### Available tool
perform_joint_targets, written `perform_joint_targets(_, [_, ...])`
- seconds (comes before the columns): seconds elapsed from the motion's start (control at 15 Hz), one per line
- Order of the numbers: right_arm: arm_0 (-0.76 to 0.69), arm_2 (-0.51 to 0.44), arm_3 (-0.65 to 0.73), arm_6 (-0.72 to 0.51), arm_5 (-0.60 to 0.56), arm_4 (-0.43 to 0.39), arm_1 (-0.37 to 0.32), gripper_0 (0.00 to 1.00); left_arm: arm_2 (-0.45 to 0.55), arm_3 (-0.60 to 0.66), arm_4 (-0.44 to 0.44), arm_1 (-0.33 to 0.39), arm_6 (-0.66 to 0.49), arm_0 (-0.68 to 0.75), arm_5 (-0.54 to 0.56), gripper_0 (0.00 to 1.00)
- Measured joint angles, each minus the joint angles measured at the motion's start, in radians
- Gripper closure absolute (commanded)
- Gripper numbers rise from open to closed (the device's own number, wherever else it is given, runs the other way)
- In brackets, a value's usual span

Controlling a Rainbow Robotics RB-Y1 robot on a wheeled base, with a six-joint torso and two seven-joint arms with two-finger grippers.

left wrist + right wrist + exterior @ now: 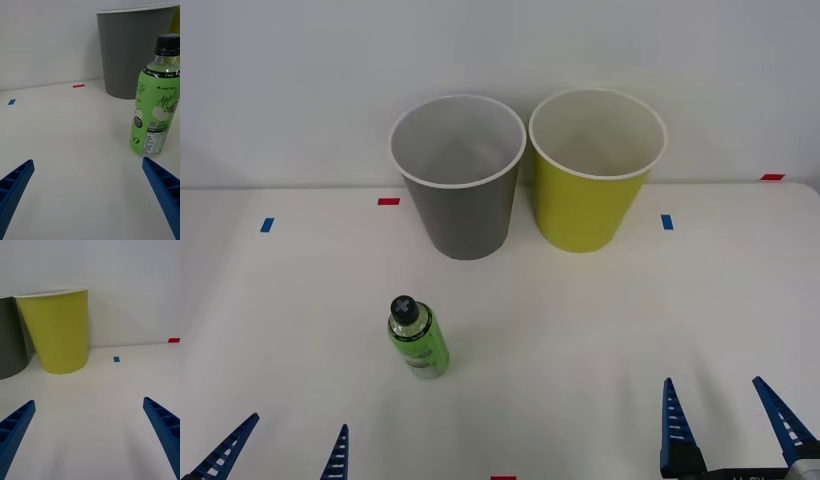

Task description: Put cans in the gray bin and PET bottles in the light green bin.

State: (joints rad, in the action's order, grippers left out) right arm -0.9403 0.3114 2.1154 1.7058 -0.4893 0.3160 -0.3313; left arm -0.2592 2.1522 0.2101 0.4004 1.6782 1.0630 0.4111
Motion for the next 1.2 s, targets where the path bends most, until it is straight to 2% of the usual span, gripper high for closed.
perform_joint_targets(1.2, [0.0, 0.0, 0.0, 0.0, 0.0, 0.0, 0.0, 0.0, 0.0, 0.0, 0.0, 0.0, 0.0, 0.0, 0.0, 0.0])
